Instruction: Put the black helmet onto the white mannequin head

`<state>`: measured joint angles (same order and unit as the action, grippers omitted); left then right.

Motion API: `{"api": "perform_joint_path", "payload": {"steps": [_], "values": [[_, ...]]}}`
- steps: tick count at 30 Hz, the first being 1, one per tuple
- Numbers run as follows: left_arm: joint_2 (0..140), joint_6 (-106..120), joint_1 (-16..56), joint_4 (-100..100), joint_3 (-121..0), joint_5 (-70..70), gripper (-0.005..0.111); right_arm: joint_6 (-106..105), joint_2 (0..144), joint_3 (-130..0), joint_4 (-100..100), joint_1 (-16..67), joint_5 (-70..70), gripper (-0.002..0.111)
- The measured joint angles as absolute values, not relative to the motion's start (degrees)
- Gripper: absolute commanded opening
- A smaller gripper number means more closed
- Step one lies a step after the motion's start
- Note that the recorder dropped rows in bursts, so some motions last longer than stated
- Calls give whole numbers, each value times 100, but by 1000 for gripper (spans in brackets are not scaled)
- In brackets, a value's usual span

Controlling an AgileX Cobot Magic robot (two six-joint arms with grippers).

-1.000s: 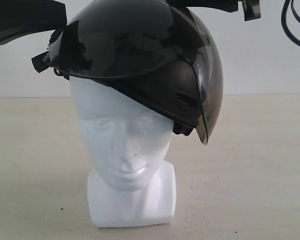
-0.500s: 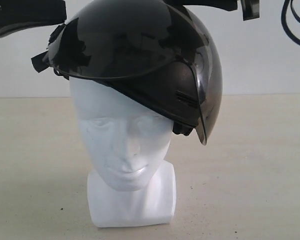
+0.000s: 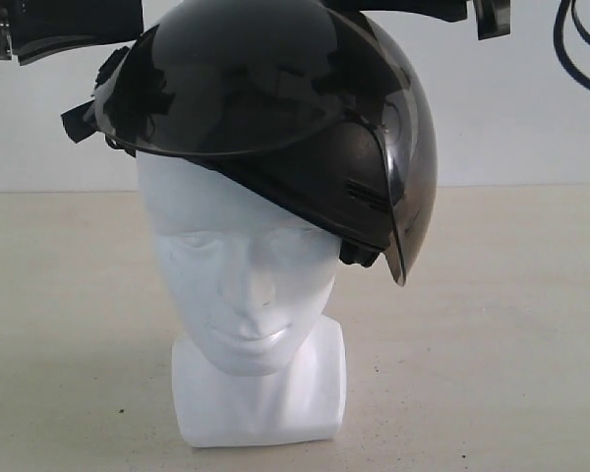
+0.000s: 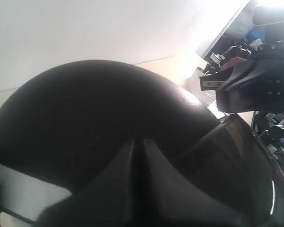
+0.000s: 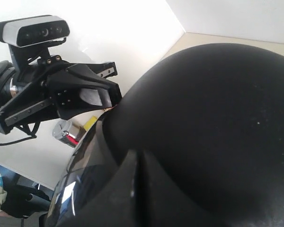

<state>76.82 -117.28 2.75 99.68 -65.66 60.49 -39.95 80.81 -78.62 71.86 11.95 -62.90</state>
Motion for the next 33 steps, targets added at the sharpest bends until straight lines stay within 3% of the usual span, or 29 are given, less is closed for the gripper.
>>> {"api": "perform_joint_path", "payload": {"steps": [33], "values": [[7770, -11718, 275, 9848, -6549, 6069, 4, -3995, 8081, -7875, 7207, 1195, -6366, 0]]}}
